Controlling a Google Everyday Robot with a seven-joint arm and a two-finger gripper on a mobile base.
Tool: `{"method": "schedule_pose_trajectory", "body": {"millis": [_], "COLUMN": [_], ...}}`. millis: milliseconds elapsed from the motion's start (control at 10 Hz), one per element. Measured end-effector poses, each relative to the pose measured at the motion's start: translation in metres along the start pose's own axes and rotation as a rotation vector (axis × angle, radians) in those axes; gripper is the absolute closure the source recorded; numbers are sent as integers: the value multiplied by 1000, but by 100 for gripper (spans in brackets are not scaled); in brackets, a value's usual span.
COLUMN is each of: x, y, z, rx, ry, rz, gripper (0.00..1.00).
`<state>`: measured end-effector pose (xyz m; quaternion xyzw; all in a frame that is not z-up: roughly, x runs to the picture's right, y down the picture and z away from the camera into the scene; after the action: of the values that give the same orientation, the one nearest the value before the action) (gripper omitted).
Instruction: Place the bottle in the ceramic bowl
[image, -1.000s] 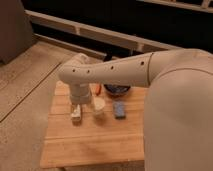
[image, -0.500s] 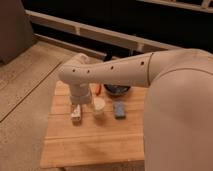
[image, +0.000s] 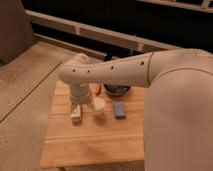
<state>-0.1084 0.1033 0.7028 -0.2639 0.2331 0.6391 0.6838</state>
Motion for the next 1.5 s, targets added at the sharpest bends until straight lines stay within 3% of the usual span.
{"method": "schedule_pose_trajectory", "body": {"millis": [300,700,900,1100,1500], "x": [-5,-37,-54,-71,-70], "y": [2,46,58,56,56], "z": [-3,-1,-2,-3,-2], "rx": [4,34,47,61,61], "ry": [-17,-59,-96,-126,-123], "rz": [-28,-259,-317,-339,-339], "gripper": [35,35,35,35,35]}}
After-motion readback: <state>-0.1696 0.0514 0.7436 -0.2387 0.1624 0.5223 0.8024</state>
